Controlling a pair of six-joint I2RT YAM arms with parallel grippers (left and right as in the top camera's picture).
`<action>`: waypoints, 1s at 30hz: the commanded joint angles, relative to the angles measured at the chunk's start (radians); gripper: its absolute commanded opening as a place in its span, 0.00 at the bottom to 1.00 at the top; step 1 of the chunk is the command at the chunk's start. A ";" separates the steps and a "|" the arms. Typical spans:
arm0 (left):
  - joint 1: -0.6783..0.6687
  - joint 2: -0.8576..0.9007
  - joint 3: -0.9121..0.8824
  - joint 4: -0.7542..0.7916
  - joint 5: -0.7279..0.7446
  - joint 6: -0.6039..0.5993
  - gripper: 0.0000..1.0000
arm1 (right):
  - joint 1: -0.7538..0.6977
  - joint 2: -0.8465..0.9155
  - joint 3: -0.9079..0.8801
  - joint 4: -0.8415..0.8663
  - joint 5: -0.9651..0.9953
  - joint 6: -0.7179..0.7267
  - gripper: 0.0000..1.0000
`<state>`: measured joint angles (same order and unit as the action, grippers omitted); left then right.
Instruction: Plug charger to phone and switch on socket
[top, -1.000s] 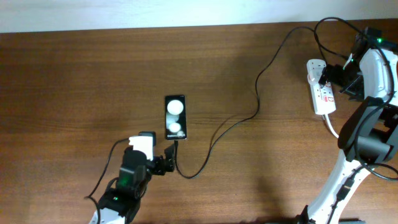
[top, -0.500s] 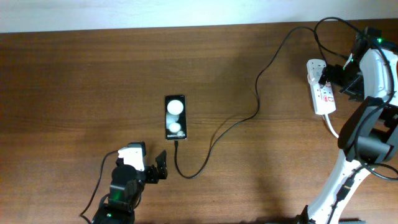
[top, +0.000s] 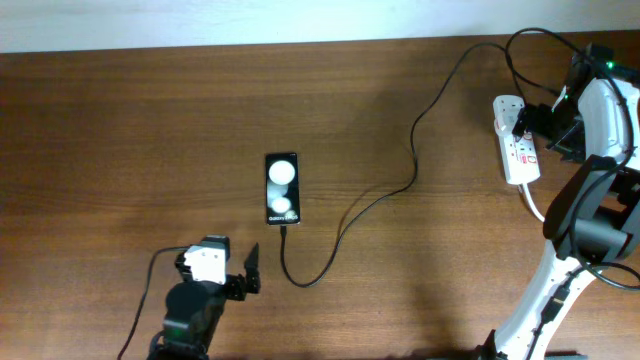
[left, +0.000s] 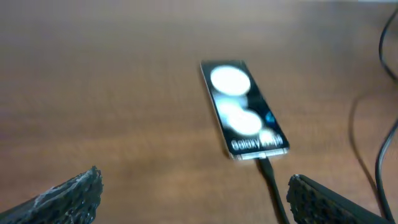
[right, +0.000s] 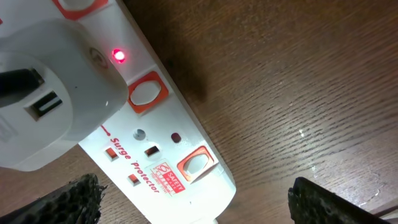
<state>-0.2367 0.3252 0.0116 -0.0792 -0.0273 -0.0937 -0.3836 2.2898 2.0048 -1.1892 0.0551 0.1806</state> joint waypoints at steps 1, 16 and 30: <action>0.071 -0.084 -0.003 -0.006 0.023 0.066 0.99 | -0.003 -0.002 0.008 0.000 0.009 -0.001 0.99; 0.159 -0.320 -0.003 -0.005 0.028 0.099 0.99 | -0.003 -0.002 0.008 0.000 0.009 -0.001 0.99; 0.159 -0.320 -0.002 -0.005 0.027 0.098 0.99 | -0.003 -0.002 0.008 0.000 0.009 -0.001 0.98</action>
<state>-0.0834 0.0135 0.0116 -0.0792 -0.0147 -0.0147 -0.3836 2.2898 2.0048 -1.1889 0.0551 0.1799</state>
